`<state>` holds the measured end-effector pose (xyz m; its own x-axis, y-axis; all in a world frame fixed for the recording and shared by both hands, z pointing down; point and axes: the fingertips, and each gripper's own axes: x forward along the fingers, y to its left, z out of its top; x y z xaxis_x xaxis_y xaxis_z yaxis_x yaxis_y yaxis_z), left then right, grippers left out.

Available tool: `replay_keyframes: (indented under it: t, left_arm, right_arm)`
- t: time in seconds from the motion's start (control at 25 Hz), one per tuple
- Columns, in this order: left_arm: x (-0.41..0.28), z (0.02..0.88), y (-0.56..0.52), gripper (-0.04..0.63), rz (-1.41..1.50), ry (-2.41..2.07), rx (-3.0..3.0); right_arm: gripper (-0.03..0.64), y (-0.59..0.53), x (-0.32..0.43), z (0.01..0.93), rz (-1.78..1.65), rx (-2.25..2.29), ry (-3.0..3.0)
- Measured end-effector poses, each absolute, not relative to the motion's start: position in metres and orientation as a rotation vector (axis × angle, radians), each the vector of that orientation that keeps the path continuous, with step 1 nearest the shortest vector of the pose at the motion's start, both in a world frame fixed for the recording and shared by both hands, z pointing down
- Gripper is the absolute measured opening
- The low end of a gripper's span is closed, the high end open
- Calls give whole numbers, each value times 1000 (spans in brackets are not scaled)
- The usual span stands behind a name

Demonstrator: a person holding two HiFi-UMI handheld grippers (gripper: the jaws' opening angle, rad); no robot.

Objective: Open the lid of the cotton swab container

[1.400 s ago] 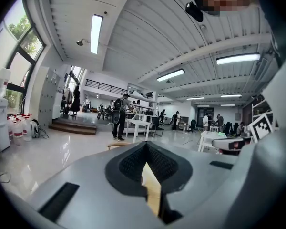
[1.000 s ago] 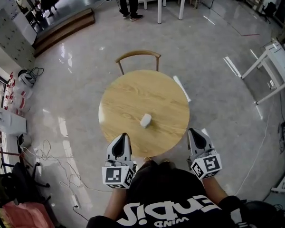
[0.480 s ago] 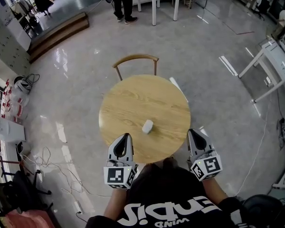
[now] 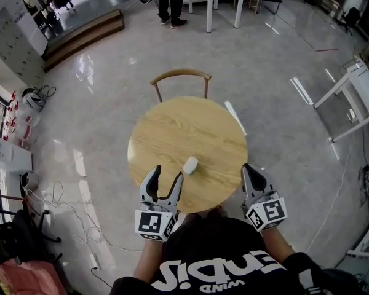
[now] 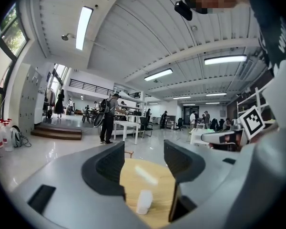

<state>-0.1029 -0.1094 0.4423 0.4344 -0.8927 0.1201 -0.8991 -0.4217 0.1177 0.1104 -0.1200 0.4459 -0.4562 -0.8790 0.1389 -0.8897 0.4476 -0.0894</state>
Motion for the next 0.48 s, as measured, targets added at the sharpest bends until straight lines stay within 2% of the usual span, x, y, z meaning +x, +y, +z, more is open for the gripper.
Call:
replay_keyframes:
  t: [0.48]
  left_arm:
    - [-89,474,-123,264,111,-1517,2558]
  right_arm:
    - [0,-134,121,443,205,1608,-2611]
